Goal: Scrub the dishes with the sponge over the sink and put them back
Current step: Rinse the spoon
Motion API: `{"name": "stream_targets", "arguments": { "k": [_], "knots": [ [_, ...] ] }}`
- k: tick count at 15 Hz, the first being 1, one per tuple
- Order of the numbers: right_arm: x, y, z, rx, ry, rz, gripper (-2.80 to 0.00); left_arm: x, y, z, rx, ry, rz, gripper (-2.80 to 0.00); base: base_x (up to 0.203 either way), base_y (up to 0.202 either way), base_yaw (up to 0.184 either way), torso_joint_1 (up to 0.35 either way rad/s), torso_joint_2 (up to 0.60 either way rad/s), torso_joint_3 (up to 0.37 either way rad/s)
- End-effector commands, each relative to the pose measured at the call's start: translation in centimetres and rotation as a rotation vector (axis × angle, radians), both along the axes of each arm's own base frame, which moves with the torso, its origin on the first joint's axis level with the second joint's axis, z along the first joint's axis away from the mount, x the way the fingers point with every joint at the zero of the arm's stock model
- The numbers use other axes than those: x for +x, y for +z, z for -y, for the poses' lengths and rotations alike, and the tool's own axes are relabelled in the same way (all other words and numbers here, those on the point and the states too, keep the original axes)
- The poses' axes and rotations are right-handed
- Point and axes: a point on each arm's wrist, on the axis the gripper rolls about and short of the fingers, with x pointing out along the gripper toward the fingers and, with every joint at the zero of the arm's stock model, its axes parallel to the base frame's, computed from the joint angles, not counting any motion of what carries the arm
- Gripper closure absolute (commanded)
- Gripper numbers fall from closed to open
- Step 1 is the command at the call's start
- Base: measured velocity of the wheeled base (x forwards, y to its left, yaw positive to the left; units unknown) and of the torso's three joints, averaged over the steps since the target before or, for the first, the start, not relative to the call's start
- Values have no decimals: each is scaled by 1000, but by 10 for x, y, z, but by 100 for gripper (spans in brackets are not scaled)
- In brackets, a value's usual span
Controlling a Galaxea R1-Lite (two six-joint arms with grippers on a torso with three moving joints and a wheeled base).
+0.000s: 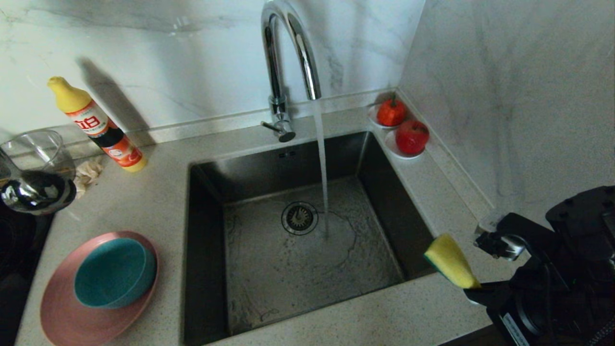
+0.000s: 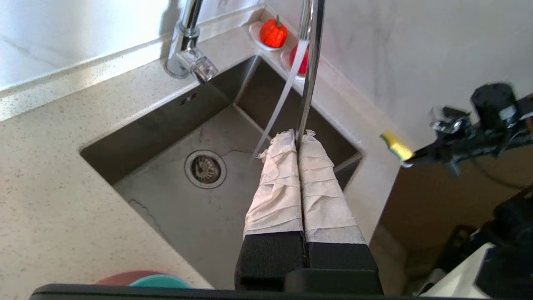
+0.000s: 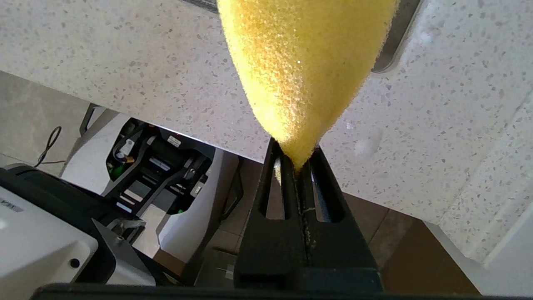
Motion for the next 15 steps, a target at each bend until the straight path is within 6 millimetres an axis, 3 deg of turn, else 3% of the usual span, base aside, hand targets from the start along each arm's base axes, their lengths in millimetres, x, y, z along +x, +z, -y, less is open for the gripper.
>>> {"name": "stream_targets", "arguments": {
  "k": [1, 11, 15],
  "knots": [
    [0, 0, 0, -3, -1, -1, 0, 2, -8, -2, 35, -2, 23, 0, 0, 0, 0, 0, 0, 0],
    [0, 0, 0, 0, 0, 0, 0, 17, -29, -14, 174, -2, 158, 0, 0, 0, 0, 0, 0, 0],
    [-1, 0, 1, -1, 0, -1, 0, 22, -36, -9, 95, 59, 221, 0, 0, 0, 0, 0, 0, 0]
  ]
}}
